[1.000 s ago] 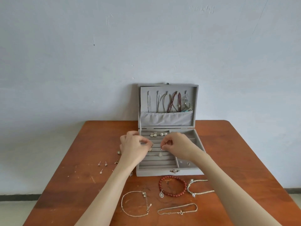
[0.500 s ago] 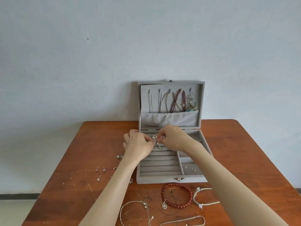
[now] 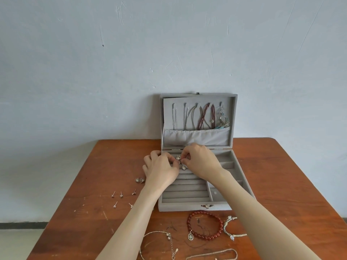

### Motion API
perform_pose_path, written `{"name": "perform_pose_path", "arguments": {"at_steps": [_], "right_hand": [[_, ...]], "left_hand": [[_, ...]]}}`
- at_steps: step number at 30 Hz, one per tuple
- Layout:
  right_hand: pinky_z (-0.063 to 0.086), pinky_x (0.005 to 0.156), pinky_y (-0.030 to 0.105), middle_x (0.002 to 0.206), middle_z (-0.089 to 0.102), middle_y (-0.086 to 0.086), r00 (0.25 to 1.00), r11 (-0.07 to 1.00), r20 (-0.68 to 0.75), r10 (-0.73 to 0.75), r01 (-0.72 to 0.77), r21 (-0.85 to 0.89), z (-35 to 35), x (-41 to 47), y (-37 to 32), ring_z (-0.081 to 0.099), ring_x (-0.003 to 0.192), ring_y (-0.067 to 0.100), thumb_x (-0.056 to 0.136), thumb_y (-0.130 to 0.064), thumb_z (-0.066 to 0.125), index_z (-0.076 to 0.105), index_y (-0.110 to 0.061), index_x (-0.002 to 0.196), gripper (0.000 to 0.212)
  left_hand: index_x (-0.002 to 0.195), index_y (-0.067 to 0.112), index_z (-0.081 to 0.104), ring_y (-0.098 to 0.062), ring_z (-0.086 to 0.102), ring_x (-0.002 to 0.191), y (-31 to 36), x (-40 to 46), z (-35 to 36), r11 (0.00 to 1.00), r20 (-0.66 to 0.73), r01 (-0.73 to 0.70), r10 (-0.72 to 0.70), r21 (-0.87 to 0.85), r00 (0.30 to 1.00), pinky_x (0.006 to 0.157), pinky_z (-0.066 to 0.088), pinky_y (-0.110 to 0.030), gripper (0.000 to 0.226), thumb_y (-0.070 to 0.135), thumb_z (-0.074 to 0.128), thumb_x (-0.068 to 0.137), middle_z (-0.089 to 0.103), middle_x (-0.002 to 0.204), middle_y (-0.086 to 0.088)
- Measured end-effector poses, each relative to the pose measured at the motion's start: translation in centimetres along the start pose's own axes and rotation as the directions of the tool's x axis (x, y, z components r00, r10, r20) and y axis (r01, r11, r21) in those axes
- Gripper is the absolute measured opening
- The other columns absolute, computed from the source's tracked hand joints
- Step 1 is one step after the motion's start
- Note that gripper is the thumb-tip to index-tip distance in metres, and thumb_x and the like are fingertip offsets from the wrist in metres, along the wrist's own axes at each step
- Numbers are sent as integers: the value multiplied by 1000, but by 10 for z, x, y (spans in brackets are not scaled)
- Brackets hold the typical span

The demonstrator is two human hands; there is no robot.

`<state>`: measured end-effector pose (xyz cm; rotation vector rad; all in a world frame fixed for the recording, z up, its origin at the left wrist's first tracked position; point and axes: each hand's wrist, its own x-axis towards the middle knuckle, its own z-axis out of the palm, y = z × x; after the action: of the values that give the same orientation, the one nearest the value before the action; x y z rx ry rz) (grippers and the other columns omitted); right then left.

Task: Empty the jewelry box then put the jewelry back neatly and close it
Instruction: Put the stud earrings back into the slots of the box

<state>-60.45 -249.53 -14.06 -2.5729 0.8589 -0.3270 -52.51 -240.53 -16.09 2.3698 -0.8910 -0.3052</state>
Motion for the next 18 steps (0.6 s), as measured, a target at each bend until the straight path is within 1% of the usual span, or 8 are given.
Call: {"name": "perform_pose_path", "arguments": {"at_steps": [4,6,8,10,12,14,18], "right_hand": [[43,76,33,98,55,5,997,998,-66,-38,41,44,3,-9,3,56,94,26,86,-14,55,66,-12,94,14],[44,75,32,91,48,1,993,996,-102,-61,67,61,5,-15,7,56,92,24,88,-15,56,68,-12,98,16],[45,77,31,92,47,0,990,995,-120,-78,84,45,7,-21,10,56,94,22,88,-19,57,67,-14,104,20],[42,80,29,92,47,2,987,995,-128,-102,104,10,9,-25,12,54,98,22,89,-23,58,67,-16,109,23],[39,81,29,91,46,2,985,994,-132,-107,106,-16,11,-28,12,51,99,22,89,-26,57,66,-17,109,24],[39,83,31,95,51,5,986,995,-134,-101,100,-15,11,-30,12,50,100,23,89,-26,56,66,-17,110,25],[40,83,33,98,54,8,981,993,-151,-119,118,-15,10,-33,9,52,98,25,90,-25,56,66,-14,109,25]], "left_hand": [[101,27,57,-26,26,124,-3,-3,0,999,-18,-34,33,-38,999,98,24,-35,14,30,49,90,38,133,-1],[101,30,57,-25,26,125,-5,-4,-4,996,-3,-58,58,-64,998,98,23,-35,14,29,48,92,38,133,0],[101,33,59,-25,24,126,-8,-4,-8,994,15,-85,86,-64,996,99,23,-35,14,29,49,92,38,132,2],[101,36,60,-24,23,127,-11,-5,-12,993,35,-110,111,-42,993,100,23,-36,15,30,52,91,38,133,3],[102,37,61,-24,22,128,-11,-6,-13,992,43,-125,126,-18,991,101,23,-36,15,32,55,89,38,134,3],[104,37,61,-24,21,128,-12,-7,-14,991,43,-133,134,-8,990,101,23,-36,17,33,56,89,38,135,3],[111,38,59,-25,19,131,-13,-10,-17,988,62,-153,152,14,986,104,22,-38,22,35,55,89,35,138,1]]}}
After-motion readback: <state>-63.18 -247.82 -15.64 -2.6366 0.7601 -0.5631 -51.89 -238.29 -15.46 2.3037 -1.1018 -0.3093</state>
